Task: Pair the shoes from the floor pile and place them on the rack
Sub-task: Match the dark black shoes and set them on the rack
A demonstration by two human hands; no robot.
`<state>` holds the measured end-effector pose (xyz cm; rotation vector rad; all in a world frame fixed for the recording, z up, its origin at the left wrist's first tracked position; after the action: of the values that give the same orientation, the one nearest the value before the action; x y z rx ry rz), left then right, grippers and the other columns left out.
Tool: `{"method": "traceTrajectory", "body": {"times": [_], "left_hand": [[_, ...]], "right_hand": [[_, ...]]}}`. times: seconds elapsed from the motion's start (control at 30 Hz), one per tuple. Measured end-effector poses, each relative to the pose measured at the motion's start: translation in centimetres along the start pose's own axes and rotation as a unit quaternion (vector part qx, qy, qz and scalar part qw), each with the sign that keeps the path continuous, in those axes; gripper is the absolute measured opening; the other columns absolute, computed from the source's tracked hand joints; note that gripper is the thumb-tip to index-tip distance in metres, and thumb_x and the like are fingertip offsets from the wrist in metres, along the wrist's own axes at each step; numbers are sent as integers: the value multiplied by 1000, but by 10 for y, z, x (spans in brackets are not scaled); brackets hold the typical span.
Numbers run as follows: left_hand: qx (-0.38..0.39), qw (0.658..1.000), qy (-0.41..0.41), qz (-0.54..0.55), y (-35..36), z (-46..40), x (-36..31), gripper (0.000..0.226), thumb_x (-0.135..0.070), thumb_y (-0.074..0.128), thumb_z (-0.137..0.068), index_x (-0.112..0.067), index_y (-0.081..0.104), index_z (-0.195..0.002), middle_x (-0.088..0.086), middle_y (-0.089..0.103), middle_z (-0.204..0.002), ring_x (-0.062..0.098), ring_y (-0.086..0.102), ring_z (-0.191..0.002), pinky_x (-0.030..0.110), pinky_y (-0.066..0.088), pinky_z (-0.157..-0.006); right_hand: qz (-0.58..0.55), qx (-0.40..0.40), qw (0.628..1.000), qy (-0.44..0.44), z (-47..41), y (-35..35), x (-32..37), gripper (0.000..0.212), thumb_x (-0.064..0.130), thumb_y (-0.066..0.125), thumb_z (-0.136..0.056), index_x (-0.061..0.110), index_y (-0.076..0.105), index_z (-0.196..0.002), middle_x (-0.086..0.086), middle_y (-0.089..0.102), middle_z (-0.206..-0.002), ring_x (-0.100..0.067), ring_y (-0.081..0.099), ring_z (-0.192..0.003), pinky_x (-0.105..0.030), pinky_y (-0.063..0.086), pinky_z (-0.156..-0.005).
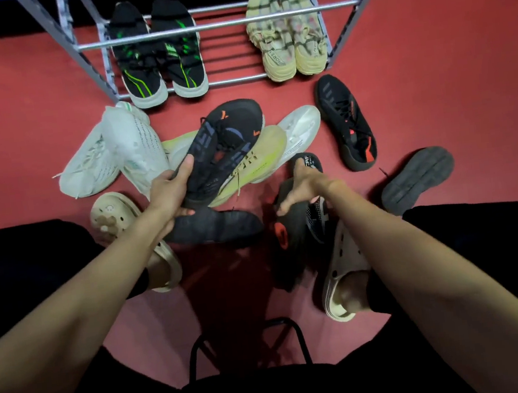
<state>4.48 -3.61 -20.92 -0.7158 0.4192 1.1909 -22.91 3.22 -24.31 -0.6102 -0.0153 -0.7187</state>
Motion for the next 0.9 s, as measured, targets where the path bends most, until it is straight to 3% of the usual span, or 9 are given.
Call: {"method": "traceTrajectory", "body": {"times": [0.13, 0.27, 0.33, 0.4, 0.53, 0.6, 0.7, 0.8, 0.9], "left_hand": [[2, 1000, 7, 19, 11, 8, -12, 42, -60, 56, -84, -18, 59, -84, -2, 65, -83, 13, 62, -67, 23, 52, -46], [5, 997, 13, 77, 17, 11, -24, 43, -59, 57, -83, -18, 61, -95, 8, 70, -106, 25, 68, -87, 32, 56, -62], [21, 994, 13, 105, 24, 13, -30, 49, -61, 56, -84, -15, 61, -101, 10, 70, -107, 27, 69, -84, 29, 54, -54], [25, 993, 19, 113, 29, 15, -36, 51, -61, 54, -85, -13, 60, -103, 8, 70, -100, 22, 67, -73, 21, 51, -43], [15, 994, 16, 110, 29, 16, -35, 47, -60, 53, -86, -14, 59, -97, 3, 67, -90, 17, 65, -70, 20, 51, -42], [5, 995, 17, 99, 25, 15, -32, 43, -59, 54, -85, -17, 57, -87, 1, 67, -86, 17, 65, -70, 20, 50, -42], [-2, 997, 13, 75, 22, 14, -26, 39, -60, 54, -85, -20, 56, -83, -2, 66, -83, 15, 64, -67, 19, 50, -43], [3, 998, 10, 56, 26, 13, -21, 43, -59, 54, -86, -17, 60, -93, -1, 66, -83, 12, 62, -65, 17, 49, -38], [22, 999, 14, 45, 41, 16, -21, 42, -57, 53, -88, -17, 61, -98, -3, 66, -82, 9, 66, -57, 18, 48, -36]], "right_hand": [[26, -93, 994, -58, 58, -79, 9, 94, 53, 85, -42, 13, 49, -119, -10, 52, -113, -27, 42, -115, -37, 46, -91], [-55, -308, 947, -75, 138, -147, 0, 82, 53, 85, -49, 16, 52, -114, -8, 39, -111, -27, 50, -94, -36, 46, -88], [-113, -400, 905, -95, 164, -147, -9, 82, 44, 88, -51, 15, 49, -118, -7, 36, -114, -27, 51, -102, -34, 46, -89], [-182, -431, 876, -115, 159, -122, -19, 84, 32, 89, -50, 12, 46, -119, -4, 31, -113, -25, 47, -111, -30, 44, -94], [-267, -364, 891, -49, 104, -37, -35, 88, 24, 94, -45, 3, 38, -109, -6, 28, -110, -33, 43, -111, -36, 44, -99], [-271, -305, 913, -1, 86, 1, -39, 94, 29, 95, -45, 4, 33, -112, -11, 31, -115, -33, 45, -110, -41, 46, -98], [-265, -222, 938, 7, 68, 36, -36, 94, 26, 91, -55, 4, 31, -123, -16, 32, -126, -32, 47, -112, -37, 41, -101], [-223, -137, 965, -13, 52, 46, -36, 62, 17, 73, -78, 3, 38, -127, -19, 44, -128, -34, 49, -118, -30, 38, -99], [-95, -70, 992, -50, 40, 24, -46, 30, 8, 59, -86, 0, 56, -116, -14, 60, -104, -36, 58, -112, -34, 43, -91]]}}
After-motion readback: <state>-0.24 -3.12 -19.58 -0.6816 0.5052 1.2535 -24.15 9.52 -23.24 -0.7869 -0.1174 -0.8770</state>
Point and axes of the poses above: each hand's wrist, its own z-axis away from the middle knuckle, its own y-axis out of the palm, x = y × z, the point moved 10 cm from there along -z, towards the middle knuckle
